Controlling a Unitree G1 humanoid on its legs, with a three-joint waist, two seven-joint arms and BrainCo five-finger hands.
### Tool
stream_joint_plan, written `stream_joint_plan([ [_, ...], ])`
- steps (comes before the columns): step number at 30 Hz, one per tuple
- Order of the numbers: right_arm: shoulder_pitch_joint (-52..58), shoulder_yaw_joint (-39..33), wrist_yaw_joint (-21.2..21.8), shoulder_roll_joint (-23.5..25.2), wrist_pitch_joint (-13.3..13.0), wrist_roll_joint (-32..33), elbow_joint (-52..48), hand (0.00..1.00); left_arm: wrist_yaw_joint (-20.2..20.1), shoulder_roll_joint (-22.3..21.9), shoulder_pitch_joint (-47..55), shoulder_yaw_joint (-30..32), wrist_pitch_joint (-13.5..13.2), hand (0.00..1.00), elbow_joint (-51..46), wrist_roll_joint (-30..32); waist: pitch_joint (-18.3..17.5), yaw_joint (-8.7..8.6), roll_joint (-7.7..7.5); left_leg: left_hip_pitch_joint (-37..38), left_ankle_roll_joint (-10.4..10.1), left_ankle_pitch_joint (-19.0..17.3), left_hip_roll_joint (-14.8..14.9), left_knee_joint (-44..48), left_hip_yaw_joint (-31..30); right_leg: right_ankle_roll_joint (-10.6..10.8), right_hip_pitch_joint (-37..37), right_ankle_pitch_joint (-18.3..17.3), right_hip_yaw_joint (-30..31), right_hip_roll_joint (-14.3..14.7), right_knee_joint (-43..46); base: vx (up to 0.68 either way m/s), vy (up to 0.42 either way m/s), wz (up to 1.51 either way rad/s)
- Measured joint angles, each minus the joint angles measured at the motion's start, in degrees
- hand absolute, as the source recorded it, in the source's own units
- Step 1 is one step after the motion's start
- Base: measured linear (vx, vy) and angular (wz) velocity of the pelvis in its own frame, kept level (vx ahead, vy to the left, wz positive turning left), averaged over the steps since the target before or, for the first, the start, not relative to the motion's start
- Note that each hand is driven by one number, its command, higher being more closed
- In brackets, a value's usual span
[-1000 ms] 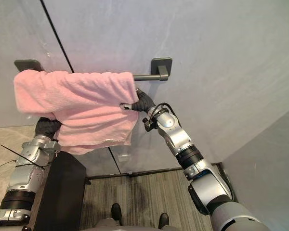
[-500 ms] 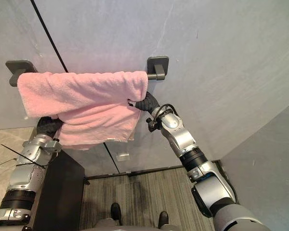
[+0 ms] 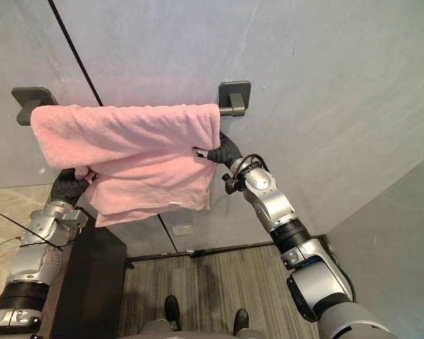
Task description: Organize washtable
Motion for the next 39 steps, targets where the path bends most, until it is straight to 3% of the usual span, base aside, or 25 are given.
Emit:
stream_joint_plan([
  [6, 2.13, -2.17, -0.55, -0.61, 0.00, 4.42, -0.87, 0.00, 0.17, 0.45, 0.02, 0.00, 0.35, 0.00, 1.08, -0.14, 0.04, 0.03, 0.07, -0.16, 0.01, 0.02, -0.06, 0.00, -0.62, -0.02, 0.20, 0.01, -0.98, -0.02, -0.01, 0.01, -0.002, 0.05],
  [10, 3.81, -3.31, -0.58, -5.97, 0.06, 5.27, -2.57, 0.00, 0.12, 1.49, 0.90, 0.06, 0.35, 0.00, 1.05, -2.36, 0.04, 0.03, 0.07, -0.16, 0.01, 0.03, -0.14, 0.00, -1.04, -0.04, 0.37, 0.03, -1.23, -0.08, -0.03, 0.01, -0.002, 0.02],
  [20, 13.03, -10.68, -0.44, -11.15, 0.62, 6.40, -8.44, 0.00, 0.11, 1.48, 3.76, 0.78, 0.39, 0.00, 0.87, -2.31, 0.04, -0.23, 0.06, 0.29, 0.00, 0.00, -0.09, 0.00, -1.13, 0.08, 0.98, 0.01, -1.33, -0.03, -0.24, 0.01, -0.004, 0.00],
  [28, 23.59, -24.81, -1.11, -14.02, 3.76, 8.14, -11.46, 0.00, 1.38, 1.42, 9.04, 11.21, 1.56, 0.00, 0.67, -2.20, -0.02, -0.50, 0.02, 0.43, 0.01, 0.00, -0.09, 0.00, -1.11, 0.31, 1.02, 0.02, -1.28, -0.04, -0.25, 0.00, 0.000, 0.00],
  [31, 26.16, -33.32, -3.55, -14.29, 4.30, 9.55, -17.64, 0.00, 2.89, 0.29, 11.93, 17.49, 2.51, 0.00, -1.69, -1.93, -0.12, -1.73, 0.11, 0.61, 0.00, 0.00, -0.43, 0.00, -1.08, 0.73, 1.17, -0.53, -1.32, -0.01, -0.25, 0.00, 0.000, 0.00],
  [35, 27.39, -42.80, -6.43, -14.10, 1.74, 10.00, -23.28, 0.00, 5.47, -2.35, 12.18, 26.38, 2.45, 0.00, -6.98, -0.97, -0.68, -1.95, 0.30, 1.44, -0.08, -0.07, -0.44, 0.00, -1.07, 0.47, 1.88, -0.84, -1.25, 0.04, -0.28, 0.00, -0.003, -0.02],
  [37, 27.39, -46.22, -8.93, -13.98, -2.01, 9.97, -25.50, 0.00, 10.19, -3.82, 12.21, 31.81, 0.97, 0.00, -9.66, -0.05, -2.71, -2.00, 0.98, 1.51, -0.10, -0.08, -0.49, 0.00, -1.09, 0.40, 1.83, -1.10, -1.40, 0.02, -0.43, 0.01, -0.011, 0.04],
  [39, 27.35, -47.70, -9.96, -13.98, -4.00, 9.99, -26.83, 0.00, 12.62, -3.87, 12.25, 34.51, -0.34, 0.00, -11.05, 0.23, -3.85, -1.95, 1.61, 1.59, -0.63, -0.47, -0.49, 0.00, -1.17, 0.35, 1.95, -1.27, -1.78, 0.02, -0.44, 0.00, -0.009, 0.07],
])
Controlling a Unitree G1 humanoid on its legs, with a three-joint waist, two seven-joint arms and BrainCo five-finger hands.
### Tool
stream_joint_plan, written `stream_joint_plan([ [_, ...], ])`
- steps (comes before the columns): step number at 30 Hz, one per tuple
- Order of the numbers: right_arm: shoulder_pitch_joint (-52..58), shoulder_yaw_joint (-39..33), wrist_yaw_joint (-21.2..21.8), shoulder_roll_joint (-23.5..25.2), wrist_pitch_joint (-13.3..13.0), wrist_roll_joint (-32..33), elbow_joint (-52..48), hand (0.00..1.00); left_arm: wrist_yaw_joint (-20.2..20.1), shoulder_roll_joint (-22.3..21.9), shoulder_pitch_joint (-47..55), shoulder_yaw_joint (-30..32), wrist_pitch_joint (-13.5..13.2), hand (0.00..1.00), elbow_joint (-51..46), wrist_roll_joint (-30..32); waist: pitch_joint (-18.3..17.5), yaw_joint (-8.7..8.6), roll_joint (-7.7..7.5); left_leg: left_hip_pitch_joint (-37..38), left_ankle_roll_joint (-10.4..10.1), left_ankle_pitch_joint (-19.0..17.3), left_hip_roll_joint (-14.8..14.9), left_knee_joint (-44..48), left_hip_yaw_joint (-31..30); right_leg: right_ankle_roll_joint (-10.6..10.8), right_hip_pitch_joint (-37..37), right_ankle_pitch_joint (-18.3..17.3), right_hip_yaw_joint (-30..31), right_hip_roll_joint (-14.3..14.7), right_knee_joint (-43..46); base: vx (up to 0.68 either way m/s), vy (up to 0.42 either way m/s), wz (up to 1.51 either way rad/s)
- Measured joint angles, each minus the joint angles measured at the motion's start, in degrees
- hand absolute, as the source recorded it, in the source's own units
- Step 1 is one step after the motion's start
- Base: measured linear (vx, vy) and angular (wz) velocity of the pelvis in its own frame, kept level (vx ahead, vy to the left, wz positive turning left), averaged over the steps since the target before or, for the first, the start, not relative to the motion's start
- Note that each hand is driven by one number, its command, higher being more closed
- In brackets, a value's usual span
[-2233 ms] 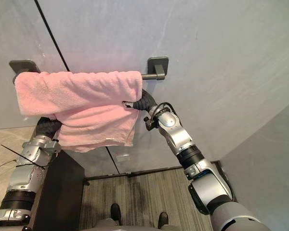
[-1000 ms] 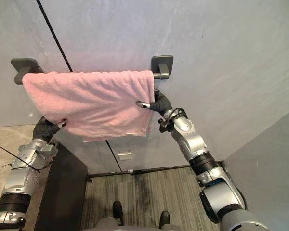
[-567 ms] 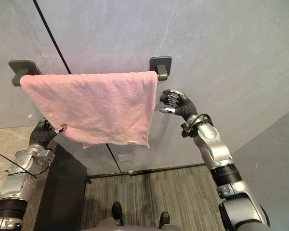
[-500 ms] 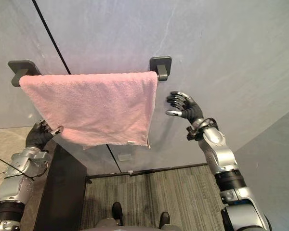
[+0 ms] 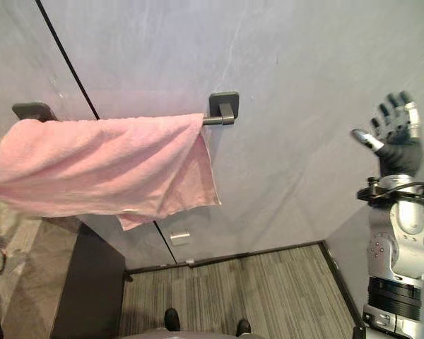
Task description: Organize washtable
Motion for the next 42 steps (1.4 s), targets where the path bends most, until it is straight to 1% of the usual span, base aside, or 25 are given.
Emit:
stream_joint_plan([
  [1, -0.05, -0.31, -0.08, 0.00, -0.81, 0.03, -0.07, 0.00, 0.64, -0.03, 0.01, 0.79, -0.49, 0.00, -0.73, 0.15, -0.39, 0.05, 0.18, 0.00, 0.00, 0.00, 0.01, 0.00, -0.02, -0.01, 0.02, -0.02, -0.04, 0.00, -0.01, 0.01, -0.010, 0.07],
  [3, -0.23, -1.31, -0.85, 0.00, -2.55, 0.28, -0.10, 0.00, 1.87, -0.09, 0.04, 3.26, -2.48, 0.00, -4.05, 0.89, -1.34, 0.14, 0.83, 0.00, -0.01, 0.01, -0.05, 0.00, -0.32, 0.01, 0.22, -0.07, -0.42, -0.04, -0.01, 0.01, -0.009, 0.08],
  [5, -0.55, -1.45, -0.80, 0.00, -2.82, 0.57, -0.49, 0.00, 1.94, -0.09, 0.03, 3.73, -3.50, 0.00, -6.29, 1.70, -1.75, 0.14, 1.27, 0.00, -0.01, 0.02, -0.30, 0.00, -0.94, 0.13, 0.56, -0.16, -0.97, -0.23, -0.01, 0.00, 0.003, 0.15],
  [6, -0.58, -1.40, -0.74, 0.01, -2.82, 0.56, -1.53, 0.00, 1.32, -0.09, 0.02, 3.59, -3.93, 0.00, -7.59, 1.96, -1.92, 0.12, 1.53, 0.09, 0.00, 0.02, -0.51, 0.00, -1.40, 0.22, 0.85, -0.21, -1.31, -0.38, -0.01, 0.00, 0.013, 0.19],
  [8, -0.60, -1.24, -0.63, 0.01, -2.82, 0.52, -3.05, 0.00, 0.50, -0.06, -0.03, 3.06, -4.17, 0.00, -8.75, 1.99, -2.14, 0.15, 1.72, 0.19, 0.00, 0.02, -0.69, 0.00, -1.62, 0.40, 1.23, -0.34, -1.82, -0.61, 0.00, 0.00, 0.013, 0.16],
  [10, -1.00, -0.43, 0.24, 0.01, -2.83, 0.25, -4.85, 0.00, -1.72, 0.12, -0.04, 0.86, -4.47, 0.00, -8.90, 1.98, -2.28, 0.16, 1.75, 0.38, 0.00, 0.03, -0.85, 0.01, -2.54, 0.68, 1.92, -0.53, -2.64, -0.92, 0.01, 0.01, 0.007, 0.18],
  [13, -2.58, 1.18, 0.66, 0.00, -2.81, -0.60, -4.88, 0.00, -4.43, 0.37, 0.01, -2.62, -4.42, 0.00, -9.00, 1.76, -2.45, 0.22, 1.40, 0.46, 0.01, 0.02, -1.51, 0.01, -3.08, 0.81, 2.28, -0.62, -3.18, -1.24, 0.11, 0.00, 0.021, 0.11],
  [17, -3.18, 3.54, 1.73, -0.02, -2.73, -1.25, -4.87, 0.00, -8.23, 0.69, 0.05, -7.03, -4.10, 0.00, -9.78, 1.29, -2.47, 0.23, 1.33, 0.47, 0.02, 0.01, -1.78, 0.01, -3.40, 1.29, 2.33, -0.99, -3.70, -1.86, 0.78, 0.01, 0.017, 0.09],
  [19, -3.21, 4.84, 2.37, -0.02, -2.67, -1.24, -4.85, 0.00, -10.41, 2.51, 0.13, -9.64, -3.68, 0.00, -9.83, 0.91, -2.44, 0.24, 1.29, 0.51, 0.03, 0.01, -2.12, 0.01, -3.61, 1.43, 2.38, -1.09, -3.81, -2.10, 0.98, 0.01, 0.022, 0.04],
  [21, -3.23, 5.65, 2.85, -0.07, -2.68, -1.14, -4.77, 0.00, -11.59, 3.42, 0.26, -10.37, -3.69, 0.00, -10.33, -0.63, -2.42, 0.19, 1.30, 0.73, 0.10, -0.04, -2.49, 0.01, -3.88, 1.61, 2.56, -1.27, -3.88, -2.26, 1.18, 0.01, 0.018, 0.04],
  [23, -3.23, 6.38, 3.31, -0.08, -2.76, 0.82, -3.90, 0.00, -13.74, 3.82, 0.34, -10.93, -3.86, 0.00, -12.30, -3.90, -2.36, 0.12, 1.35, 1.58, 0.41, -0.25, -2.56, 0.00, -4.30, 1.86, 3.21, -1.92, -4.12, -2.62, 1.93, 0.01, 0.009, 0.06],
  [25, -3.24, 8.00, 4.08, -0.08, -2.78, 2.53, -3.77, 0.00, -14.97, 4.35, 0.35, -11.66, -4.01, 0.00, -13.72, -6.09, -2.33, 0.20, 1.40, 1.78, 0.52, -0.32, -2.62, 0.00, -4.28, 1.89, 3.30, -2.08, -4.07, -2.72, 2.04, 0.00, 0.000, 0.00],
  [26, -3.30, 11.58, 5.55, -0.08, -2.75, 3.54, -3.79, 0.00, -16.50, 5.83, 0.33, -12.89, -4.04, 0.00, -14.63, -8.15, -2.25, 0.11, 1.37, 1.79, 0.52, -0.32, -2.57, 0.00, -4.25, 1.89, 3.27, -2.08, -4.03, -2.69, 2.06, 0.00, 0.000, 0.00],
  [27, -3.37, 13.43, 5.97, -0.08, -2.70, 3.55, -3.80, 0.00, -17.01, 6.48, 0.33, -13.59, -4.10, 0.00, -14.81, -8.70, -2.25, 0.07, 1.36, 1.83, 0.53, -0.33, -2.55, 0.00, -4.23, 1.89, 3.27, -2.08, -3.99, -2.67, 2.07, 0.00, 0.000, 0.00],
  [29, -3.90, 21.32, 8.98, -0.06, -2.04, 3.54, -3.82, 0.00, -19.07, 8.23, -0.04, -16.57, -4.13, 0.00, -14.93, -9.84, -2.20, 0.15, 1.41, 1.87, 0.55, -0.34, -2.50, 0.00, -4.22, 1.88, 3.27, -2.08, -3.96, -2.63, 2.15, 0.00, 0.000, 0.00],
  [30, -4.95, 25.68, 10.87, 0.08, -1.08, 3.52, -3.87, 0.00, -20.35, 8.36, -0.40, -17.74, -4.12, 0.00, -15.00, -10.03, -1.99, 0.21, 1.47, 1.88, 0.55, -0.34, -2.50, 0.00, -4.22, 1.89, 3.26, -2.08, -3.97, -2.65, 2.23, 0.00, 0.000, 0.00],
  [31, -5.61, 27.80, 11.73, 0.13, -0.69, 3.52, -3.89, 0.00, -20.72, 8.39, -0.60, -18.37, -4.12, 0.00, -15.06, -10.21, -1.86, 0.27, 1.47, 1.88, 0.55, -0.34, -2.50, 0.00, -4.22, 1.89, 3.25, -2.08, -3.97, -2.66, 2.26, 0.00, 0.000, 0.00],
  [32, -7.18, 31.67, 13.35, 0.42, 0.14, 3.51, -3.90, 0.00, -21.96, 8.40, -0.77, -19.50, -4.09, 0.00, -15.26, -11.50, -1.51, 0.34, 1.38, 1.89, 0.55, -0.34, -2.50, 0.00, -4.22, 1.89, 3.23, -2.09, -3.97, -2.67, 2.35, 0.00, 0.000, 0.00],
  [34, -9.95, 36.54, 15.84, 1.16, 0.42, 3.54, -3.99, 0.00, -23.71, 8.46, -1.02, -21.66, -3.80, 0.00, -15.44, -13.67, -1.06, 0.55, 1.09, 1.83, 0.53, -0.33, -2.51, 0.00, -4.23, 1.89, 3.18, -2.09, -4.01, -2.68, 2.55, 0.00, 0.000, 0.00],
  [38, -14.90, 43.77, 18.16, 3.62, 0.43, 3.59, -3.97, 0.00, -25.38, 8.52, -1.58, -26.40, -3.64, 0.00, -15.44, -14.91, -0.70, 1.01, 0.65, 1.80, 0.52, -0.32, -2.55, 0.00, -4.25, 1.88, 3.18, -2.36, -4.14, -2.70, 2.77, 0.01, -0.001, 0.02],
  [40, -16.35, 46.11, 18.49, 4.60, 0.38, 3.53, -3.94, 0.00, -26.35, 8.52, -2.63, -28.61, -3.34, 0.00, -15.42, -15.00, -0.54, 1.57, 0.63, 1.81, 0.52, -0.31, -2.53, 0.00, -4.26, 1.75, 3.09, -2.56, -4.24, -2.68, 3.16, 0.01, -0.003, 0.02],
  [42, -16.95, 47.18, 18.46, 5.37, 0.38, 3.34, -3.84, 0.00, -26.38, 8.52, -3.14, -29.73, -3.26, 0.00, -15.43, -15.04, -0.47, 1.75, 0.67, 1.88, 0.53, -0.29, -2.53, 0.00, -4.41, 1.95, 3.08, -3.10, -4.49, -2.69, 3.82, 0.01, -0.005, 0.08],
])
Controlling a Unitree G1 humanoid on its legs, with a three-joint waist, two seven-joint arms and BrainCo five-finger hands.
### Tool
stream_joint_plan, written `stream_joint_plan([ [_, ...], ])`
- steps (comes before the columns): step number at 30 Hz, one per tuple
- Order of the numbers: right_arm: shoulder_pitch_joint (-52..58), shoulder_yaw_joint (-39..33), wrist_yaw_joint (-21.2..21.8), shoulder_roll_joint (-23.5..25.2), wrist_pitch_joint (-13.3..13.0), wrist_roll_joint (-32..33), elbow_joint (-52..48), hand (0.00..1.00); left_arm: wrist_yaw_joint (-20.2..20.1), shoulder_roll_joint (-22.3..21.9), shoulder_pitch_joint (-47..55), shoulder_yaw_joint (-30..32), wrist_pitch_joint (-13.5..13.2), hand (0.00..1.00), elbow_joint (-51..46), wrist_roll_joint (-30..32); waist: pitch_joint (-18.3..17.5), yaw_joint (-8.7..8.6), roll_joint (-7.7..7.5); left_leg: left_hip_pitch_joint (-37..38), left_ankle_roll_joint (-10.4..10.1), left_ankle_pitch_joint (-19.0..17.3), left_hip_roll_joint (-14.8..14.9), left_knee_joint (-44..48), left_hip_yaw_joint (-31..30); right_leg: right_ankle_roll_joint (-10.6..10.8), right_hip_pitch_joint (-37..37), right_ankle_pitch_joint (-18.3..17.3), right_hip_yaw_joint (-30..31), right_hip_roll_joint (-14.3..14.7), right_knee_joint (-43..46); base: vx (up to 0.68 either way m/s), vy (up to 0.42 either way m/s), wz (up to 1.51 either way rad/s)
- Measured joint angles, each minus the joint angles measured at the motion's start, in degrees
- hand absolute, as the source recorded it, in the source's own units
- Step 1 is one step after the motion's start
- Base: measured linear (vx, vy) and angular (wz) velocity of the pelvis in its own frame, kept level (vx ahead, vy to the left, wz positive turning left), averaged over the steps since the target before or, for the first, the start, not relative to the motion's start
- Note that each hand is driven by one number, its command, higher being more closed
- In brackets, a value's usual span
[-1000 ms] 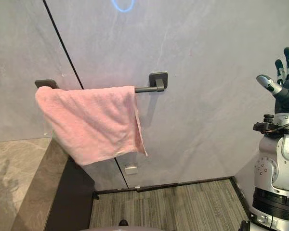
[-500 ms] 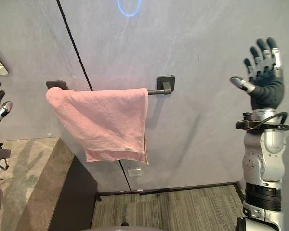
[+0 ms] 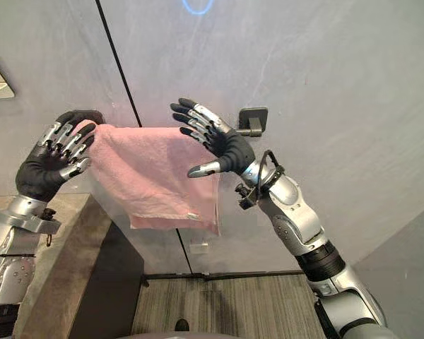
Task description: Organize washtable
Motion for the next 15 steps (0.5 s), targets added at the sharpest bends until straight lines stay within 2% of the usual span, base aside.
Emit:
stream_joint_plan([
  [9, -5.49, 3.56, -2.16, 3.57, -0.95, -3.06, 0.69, 0.00, -0.03, -1.17, 0.03, -4.07, 0.95, 0.00, 0.04, -1.08, 0.01, 0.06, 0.00, 0.38, 0.02, 0.03, 0.09, 0.00, 0.05, -0.44, -0.01, -0.46, -0.17, 0.12, 0.77, 0.00, -0.003, 0.01],
  [15, -5.95, 7.02, -1.92, 5.73, -1.83, -3.40, 1.86, 0.00, -0.21, -1.65, 0.10, -7.95, 2.07, 0.00, 0.11, -1.48, 0.12, -0.02, -0.06, 0.53, -0.02, -0.02, 0.35, -0.01, 0.44, -0.30, -0.20, -0.59, 0.33, 0.12, 0.69, -0.01, -0.003, -0.04],
])
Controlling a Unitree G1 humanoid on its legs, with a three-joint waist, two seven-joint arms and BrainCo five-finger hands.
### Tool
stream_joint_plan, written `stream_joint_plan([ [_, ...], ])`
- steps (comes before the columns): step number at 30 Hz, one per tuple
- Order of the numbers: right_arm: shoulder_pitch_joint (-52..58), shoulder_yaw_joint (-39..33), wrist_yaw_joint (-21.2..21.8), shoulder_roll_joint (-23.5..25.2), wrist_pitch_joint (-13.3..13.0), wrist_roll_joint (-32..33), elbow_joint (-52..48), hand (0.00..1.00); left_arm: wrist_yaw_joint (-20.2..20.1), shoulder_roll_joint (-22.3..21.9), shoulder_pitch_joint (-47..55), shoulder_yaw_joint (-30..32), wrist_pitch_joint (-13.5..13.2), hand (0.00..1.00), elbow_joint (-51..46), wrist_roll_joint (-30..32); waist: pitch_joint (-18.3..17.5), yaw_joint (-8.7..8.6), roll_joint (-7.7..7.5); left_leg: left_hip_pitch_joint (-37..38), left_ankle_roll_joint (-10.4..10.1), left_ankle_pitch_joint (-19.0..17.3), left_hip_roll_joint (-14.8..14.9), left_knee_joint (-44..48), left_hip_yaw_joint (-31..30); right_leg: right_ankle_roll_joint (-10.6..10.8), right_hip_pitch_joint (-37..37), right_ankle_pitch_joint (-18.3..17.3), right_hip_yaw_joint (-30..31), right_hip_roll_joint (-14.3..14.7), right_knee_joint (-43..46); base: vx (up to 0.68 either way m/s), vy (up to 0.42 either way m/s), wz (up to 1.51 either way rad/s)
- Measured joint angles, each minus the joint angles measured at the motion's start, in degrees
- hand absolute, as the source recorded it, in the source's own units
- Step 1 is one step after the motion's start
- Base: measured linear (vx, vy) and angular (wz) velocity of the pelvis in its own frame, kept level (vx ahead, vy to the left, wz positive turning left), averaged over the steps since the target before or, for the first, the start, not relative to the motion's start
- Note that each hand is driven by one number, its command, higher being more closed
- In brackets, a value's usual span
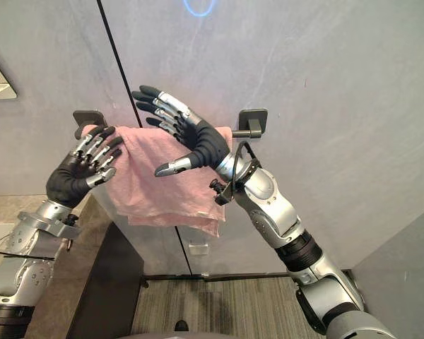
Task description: Organize washtable
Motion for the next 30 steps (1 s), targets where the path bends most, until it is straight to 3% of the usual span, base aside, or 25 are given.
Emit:
stream_joint_plan([
  [10, 4.91, 1.72, 0.88, -0.42, 1.82, -0.27, 2.94, 0.00, -0.92, -1.28, 3.42, -4.36, 1.51, 0.00, 3.13, 0.53, 0.61, 0.04, -0.81, -2.72, 0.40, 0.33, -0.01, 0.00, -0.59, -0.10, -2.29, 0.12, -0.69, 0.03, 0.09, 0.02, -0.004, 0.03],
  [20, 5.73, 2.86, 1.37, -0.74, 3.16, -1.48, 5.63, 0.00, -1.06, -1.69, 4.06, -4.37, 1.80, 0.00, 3.45, 0.55, 1.53, -0.15, -1.08, -3.55, 1.01, 0.82, -0.30, -0.01, -1.18, -0.27, -3.11, -0.11, -1.46, 0.01, 1.34, 0.02, -0.004, 0.02],
  [30, 6.78, 3.96, 1.27, -0.67, 3.24, -1.56, 7.69, 0.00, -1.94, 1.60, 2.20, -7.84, 1.96, 0.00, 7.05, 0.66, 2.24, -1.20, -0.84, -4.71, 0.76, 0.63, 0.19, -0.02, -0.63, -0.66, -5.10, -0.39, -0.79, -0.01, 1.89, -0.01, 0.005, -0.03],
])
